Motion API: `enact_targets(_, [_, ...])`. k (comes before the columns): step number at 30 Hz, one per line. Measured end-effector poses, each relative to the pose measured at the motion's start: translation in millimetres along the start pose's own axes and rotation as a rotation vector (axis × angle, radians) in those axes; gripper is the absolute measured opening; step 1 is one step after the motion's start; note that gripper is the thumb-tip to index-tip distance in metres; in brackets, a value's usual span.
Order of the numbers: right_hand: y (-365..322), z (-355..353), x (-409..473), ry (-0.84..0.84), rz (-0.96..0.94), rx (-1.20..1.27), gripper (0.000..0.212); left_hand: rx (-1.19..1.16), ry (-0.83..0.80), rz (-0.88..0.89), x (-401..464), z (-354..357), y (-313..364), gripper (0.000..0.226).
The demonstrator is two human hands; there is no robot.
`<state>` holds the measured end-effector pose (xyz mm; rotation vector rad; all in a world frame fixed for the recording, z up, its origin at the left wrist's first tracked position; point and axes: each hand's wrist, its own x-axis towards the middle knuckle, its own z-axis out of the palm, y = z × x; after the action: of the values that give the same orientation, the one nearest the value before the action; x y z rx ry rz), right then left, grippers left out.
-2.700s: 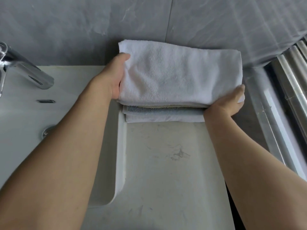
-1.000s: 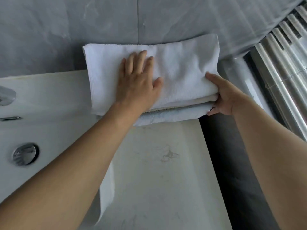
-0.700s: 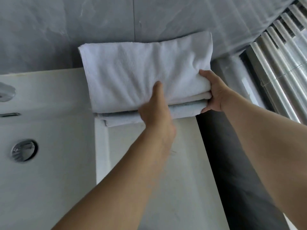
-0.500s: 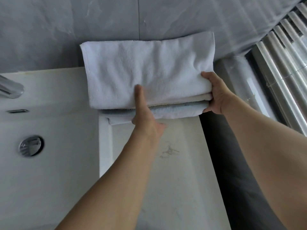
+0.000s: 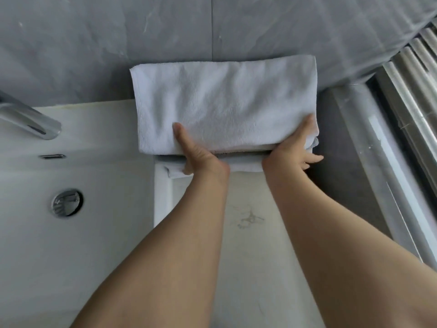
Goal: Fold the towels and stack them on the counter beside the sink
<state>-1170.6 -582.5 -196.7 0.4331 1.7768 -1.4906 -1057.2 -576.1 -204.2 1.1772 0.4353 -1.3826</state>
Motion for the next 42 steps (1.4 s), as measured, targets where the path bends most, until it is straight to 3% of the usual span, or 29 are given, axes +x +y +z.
enact_targets(3, [16, 7, -10, -0.025, 0.072, -0.054, 0.123, 0.054, 0.017, 0.006, 5, -3, 1, 0.133])
enact_targets(7, [6, 11, -4, -0.027, 0.164, -0.021, 0.127, 0.140, -0.128, 0.025, 2, -25, 13, 0.086])
enact_targets(9, [3, 10, -5, -0.025, 0.172, -0.030, 0.128, 0.123, -0.154, 0.025, 1, -26, 22, 0.076])
enact_targets(17, [6, 11, -8, -0.051, 0.135, 0.057, 0.134, 0.141, -0.114, 0.001, 10, -14, 27, 0.082])
enact_targets(27, [5, 12, -8, -0.036, 0.147, 0.027, 0.126, 0.137, -0.072, 0.079, 23, -14, 22, 0.087])
enact_targets(34, [7, 8, -8, -0.060, 0.149, -0.018, 0.130, 0.171, -0.117, 0.099, 28, -18, 22, 0.090])
enact_targets(38, [4, -6, -5, -0.101, 0.131, -0.098, 0.124, 0.302, -0.172, 0.093, 17, -26, 26, 0.105])
enact_targets(42, [7, -22, -11, -0.166, 0.120, -0.056, 0.100, 0.362, -0.167, 0.079, -1, -39, 29, 0.096])
